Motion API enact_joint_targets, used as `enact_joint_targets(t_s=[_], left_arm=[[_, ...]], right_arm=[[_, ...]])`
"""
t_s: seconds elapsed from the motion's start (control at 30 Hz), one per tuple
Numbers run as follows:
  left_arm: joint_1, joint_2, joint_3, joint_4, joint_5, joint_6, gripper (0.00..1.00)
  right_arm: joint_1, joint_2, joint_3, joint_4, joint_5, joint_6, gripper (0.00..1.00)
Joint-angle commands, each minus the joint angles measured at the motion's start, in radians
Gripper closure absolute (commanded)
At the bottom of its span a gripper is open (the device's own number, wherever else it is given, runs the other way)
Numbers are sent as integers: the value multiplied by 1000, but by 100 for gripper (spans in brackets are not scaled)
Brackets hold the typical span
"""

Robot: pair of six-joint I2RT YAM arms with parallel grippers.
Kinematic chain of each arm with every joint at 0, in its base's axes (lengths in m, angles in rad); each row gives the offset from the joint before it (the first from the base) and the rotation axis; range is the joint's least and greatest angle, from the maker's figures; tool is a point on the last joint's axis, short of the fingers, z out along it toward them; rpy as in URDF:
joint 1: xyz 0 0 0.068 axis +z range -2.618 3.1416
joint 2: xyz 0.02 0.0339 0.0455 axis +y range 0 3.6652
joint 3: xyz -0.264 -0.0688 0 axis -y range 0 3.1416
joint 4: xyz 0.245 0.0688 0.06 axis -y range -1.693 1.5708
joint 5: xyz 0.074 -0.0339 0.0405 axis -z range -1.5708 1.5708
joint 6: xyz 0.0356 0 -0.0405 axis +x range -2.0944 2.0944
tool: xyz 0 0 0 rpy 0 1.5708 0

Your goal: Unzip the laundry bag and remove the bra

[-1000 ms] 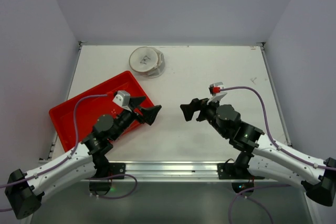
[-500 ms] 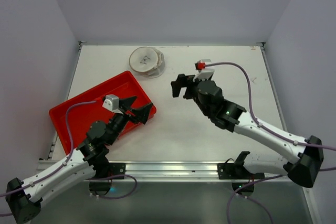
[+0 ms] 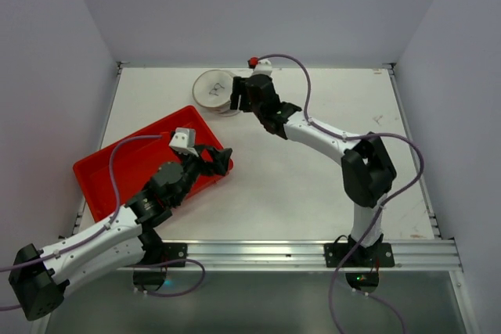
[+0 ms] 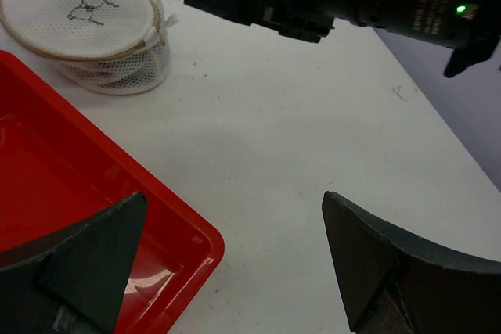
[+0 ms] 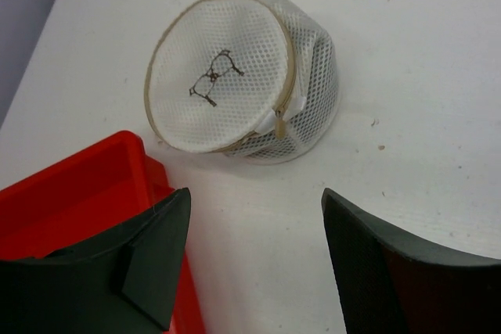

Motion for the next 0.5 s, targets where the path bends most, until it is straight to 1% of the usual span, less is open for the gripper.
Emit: enact_joint_targets(t_s=[0.0, 0.03, 0.13, 0.2, 0.3, 0.43, 0.47], left_arm=[[8, -4, 34, -14, -41, -21, 3], [8, -7, 30, -14, -54, -21, 3], [8, -36, 8, 6, -74, -16, 3], [8, -66, -20, 35, -78, -15, 3], [8, -84, -29, 38, -88, -13, 3], [8, -70, -25, 40, -72, -15, 3], [8, -61, -22, 41, -69, -16, 3]], right_arm=[[-29, 104, 123, 50, -51, 27, 31], [-34, 163, 142, 51, -60, 29, 32], [-55, 260, 209, 70, -92, 36, 33], [-63, 294, 237, 79, -91, 45, 33], [-83, 333, 232, 114, -89, 90, 36], [-106, 370, 208, 191, -132, 154, 37], [-108, 377, 205, 233, -161, 156, 37]])
